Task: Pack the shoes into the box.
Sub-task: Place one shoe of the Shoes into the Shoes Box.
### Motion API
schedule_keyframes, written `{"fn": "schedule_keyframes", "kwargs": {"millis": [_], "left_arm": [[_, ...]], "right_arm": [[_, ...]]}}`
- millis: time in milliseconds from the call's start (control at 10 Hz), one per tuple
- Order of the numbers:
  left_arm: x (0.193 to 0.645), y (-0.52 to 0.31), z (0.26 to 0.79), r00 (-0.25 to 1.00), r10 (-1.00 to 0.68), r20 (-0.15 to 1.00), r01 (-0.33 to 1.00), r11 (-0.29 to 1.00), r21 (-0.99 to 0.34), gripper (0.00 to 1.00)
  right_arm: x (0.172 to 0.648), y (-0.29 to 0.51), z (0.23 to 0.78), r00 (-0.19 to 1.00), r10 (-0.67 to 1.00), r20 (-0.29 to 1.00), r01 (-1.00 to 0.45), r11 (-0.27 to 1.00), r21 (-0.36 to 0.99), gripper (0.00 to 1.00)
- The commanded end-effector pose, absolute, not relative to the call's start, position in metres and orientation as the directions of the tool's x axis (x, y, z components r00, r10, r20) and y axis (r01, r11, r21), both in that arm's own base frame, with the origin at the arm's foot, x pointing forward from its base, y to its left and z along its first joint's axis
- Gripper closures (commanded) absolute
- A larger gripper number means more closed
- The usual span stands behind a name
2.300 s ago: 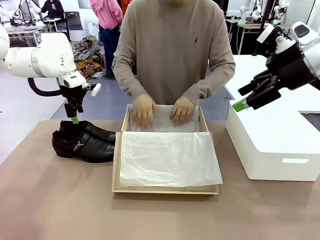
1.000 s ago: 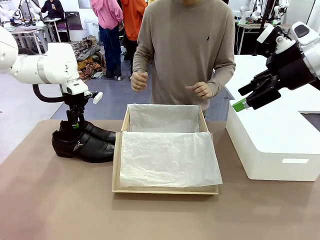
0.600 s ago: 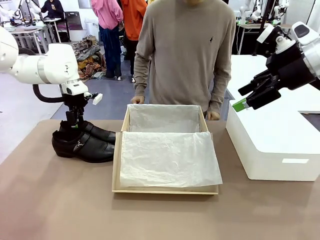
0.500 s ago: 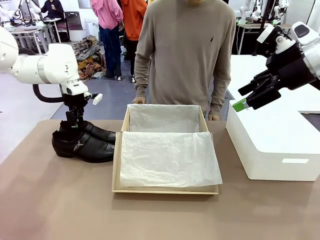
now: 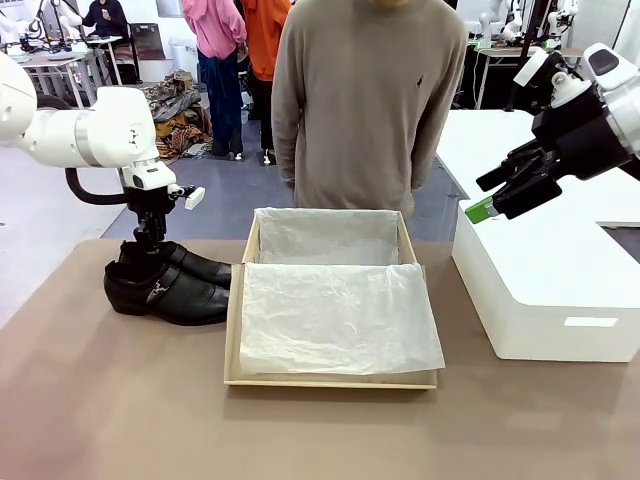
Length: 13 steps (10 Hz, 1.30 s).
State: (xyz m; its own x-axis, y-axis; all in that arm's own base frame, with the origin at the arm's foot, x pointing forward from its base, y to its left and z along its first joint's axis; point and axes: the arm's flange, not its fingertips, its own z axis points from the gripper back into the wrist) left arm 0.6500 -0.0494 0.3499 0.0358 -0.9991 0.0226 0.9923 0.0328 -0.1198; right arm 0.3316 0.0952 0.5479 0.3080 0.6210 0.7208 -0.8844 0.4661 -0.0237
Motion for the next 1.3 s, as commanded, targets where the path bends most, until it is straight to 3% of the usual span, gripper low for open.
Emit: {"fn": "schedule_keyframes", "kwargs": {"millis": [0,700,1200], "left_arm": [[0.653,-0.046,0.354,0.025,-1.0,0.003,0.993,0.025,-0.117,1.0],[0.655,-0.044,0.36,0.044,-0.999,-0.008,0.997,0.044,-0.058,1.0],[0.666,-0.028,0.408,0.067,-0.997,-0.025,0.998,0.067,0.017,1.0]], "right_arm": [[0.335,0.095,0.548,0.287,0.614,0.735,-0.894,0.448,-0.025,0.0],[0.335,0.095,0.548,0.287,0.614,0.735,-0.894,0.448,-0.025,0.0],[0.335,0.095,0.548,0.287,0.614,0.735,-0.894,0.448,-0.025,0.0]]}}
